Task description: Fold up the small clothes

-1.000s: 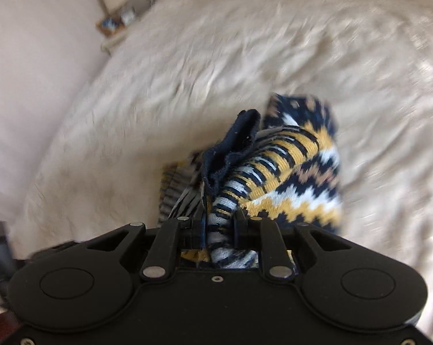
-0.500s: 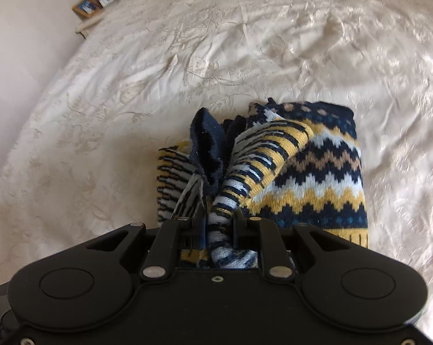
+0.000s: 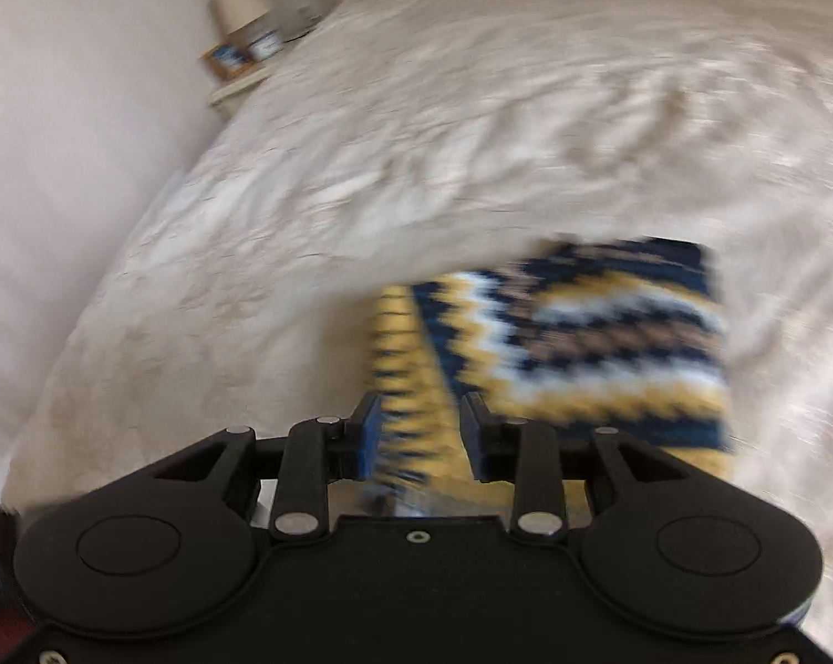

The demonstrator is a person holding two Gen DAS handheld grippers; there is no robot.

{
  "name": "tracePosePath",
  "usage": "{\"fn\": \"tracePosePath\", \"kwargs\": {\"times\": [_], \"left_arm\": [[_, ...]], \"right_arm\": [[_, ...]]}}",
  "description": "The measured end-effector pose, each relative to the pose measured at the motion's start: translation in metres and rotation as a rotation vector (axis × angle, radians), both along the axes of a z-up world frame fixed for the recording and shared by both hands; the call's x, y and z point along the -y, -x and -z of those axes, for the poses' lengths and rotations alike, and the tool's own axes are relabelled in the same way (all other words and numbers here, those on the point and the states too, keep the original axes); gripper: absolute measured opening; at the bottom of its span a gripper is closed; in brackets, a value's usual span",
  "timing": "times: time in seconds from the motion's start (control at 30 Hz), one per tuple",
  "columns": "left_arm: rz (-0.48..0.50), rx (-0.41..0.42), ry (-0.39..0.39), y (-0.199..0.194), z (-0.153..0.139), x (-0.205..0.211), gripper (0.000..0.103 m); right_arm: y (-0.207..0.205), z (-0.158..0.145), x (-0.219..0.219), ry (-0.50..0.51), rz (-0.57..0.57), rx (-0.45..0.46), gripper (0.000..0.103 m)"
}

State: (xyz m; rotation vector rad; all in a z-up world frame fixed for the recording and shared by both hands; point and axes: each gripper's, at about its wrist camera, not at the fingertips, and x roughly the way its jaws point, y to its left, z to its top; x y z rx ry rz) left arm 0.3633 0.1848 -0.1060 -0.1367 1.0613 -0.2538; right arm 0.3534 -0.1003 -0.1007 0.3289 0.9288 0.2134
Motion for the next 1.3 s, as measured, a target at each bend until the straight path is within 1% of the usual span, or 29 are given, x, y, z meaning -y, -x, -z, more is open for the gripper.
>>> {"fn": "tracePosePath", "kwargs": {"times": [0.1,0.17,0.2,0.23,0.3,0.33,0.37,0.43,0.5,0.57,0.67,0.7,0.73,0.8,0.83,0.87,0.9,0.93,1.0,1.07,1.13,1.2,1.27,1.3], "left_arm": [[0.039,-0.005,0.071,-0.020,-0.006,0.013,0.060],[0.075,-0.005,0.097,-0.034,-0.008,0.026,0.061],[0.095,-0.009,0.111,-0.042,-0.008,0.035,0.061],[0.109,-0.012,0.122,-0.047,-0.008,0.043,0.061],[0.134,-0.021,0.150,-0.060,-0.007,0.058,0.061],[0.142,-0.037,0.155,-0.067,-0.005,0.065,0.061],[0.151,-0.050,0.158,-0.072,-0.003,0.071,0.061],[0.179,-0.072,0.166,-0.080,0.002,0.081,0.061],[0.213,-0.098,0.147,-0.086,0.008,0.092,0.061],[0.240,-0.125,0.117,-0.092,0.017,0.099,0.061],[0.244,-0.151,0.096,-0.099,0.026,0.103,0.061],[0.236,-0.156,0.103,-0.102,0.027,0.103,0.060],[0.230,-0.161,0.112,-0.104,0.029,0.102,0.060],[0.218,-0.162,0.124,-0.107,0.031,0.103,0.059],[0.214,-0.159,0.124,-0.108,0.031,0.103,0.054],[0.216,-0.153,0.127,-0.108,0.030,0.104,0.035],[0.219,-0.132,0.136,-0.108,0.028,0.104,0.021],[0.215,-0.099,0.139,-0.106,0.023,0.102,0.010],[0.222,-0.049,0.138,-0.102,0.010,0.100,0.010],[0.248,0.012,0.139,-0.098,-0.004,0.097,0.009],[0.255,0.054,0.114,-0.096,-0.013,0.094,0.009],[0.236,0.042,0.109,-0.098,-0.011,0.089,0.009],[0.228,-0.019,0.073,-0.104,0.006,0.088,0.010],[0.220,-0.040,0.048,-0.106,0.015,0.089,0.011]], "right_arm": [[0.014,0.002,0.016,0.034,-0.017,-0.033,0.045],[0.025,0.004,0.014,0.065,-0.048,-0.041,0.047],[0.028,0.004,0.011,0.079,-0.063,-0.042,0.053],[0.035,0.004,0.007,0.087,-0.087,-0.036,0.063],[0.049,0.003,-0.005,0.110,-0.141,-0.007,0.075],[0.054,0.003,-0.014,0.128,-0.176,0.012,0.077],[0.058,0.003,-0.025,0.158,-0.216,0.027,0.078],[0.070,0.008,-0.047,0.255,-0.307,0.055,0.082],[0.082,0.018,-0.068,0.368,-0.400,0.093,0.082],[0.091,0.029,-0.083,0.458,-0.463,0.113,0.081],[0.100,0.045,-0.101,0.607,-0.529,0.150,0.079],[0.101,0.050,-0.106,0.654,-0.545,0.159,0.075],[0.101,0.055,-0.108,0.686,-0.558,0.166,0.064],[0.099,0.057,-0.109,0.702,-0.560,0.168,0.056],[0.099,0.056,-0.108,0.691,-0.552,0.169,0.049],[0.098,0.055,-0.106,0.678,-0.544,0.169,0.041],[0.097,0.052,-0.103,0.661,-0.533,0.166,0.021],[0.096,0.049,-0.100,0.642,-0.516,0.167,0.019],[0.095,0.035,-0.094,0.572,-0.471,0.177,0.016],[0.095,0.021,-0.088,0.508,-0.426,0.191,0.016],[0.093,0.011,-0.090,0.470,-0.417,0.204,0.016],[0.089,0.015,-0.098,0.466,-0.444,0.193,0.016],[0.082,0.031,-0.107,0.482,-0.475,0.140,0.017],[0.079,0.040,-0.109,0.489,-0.487,0.113,0.020]]}}
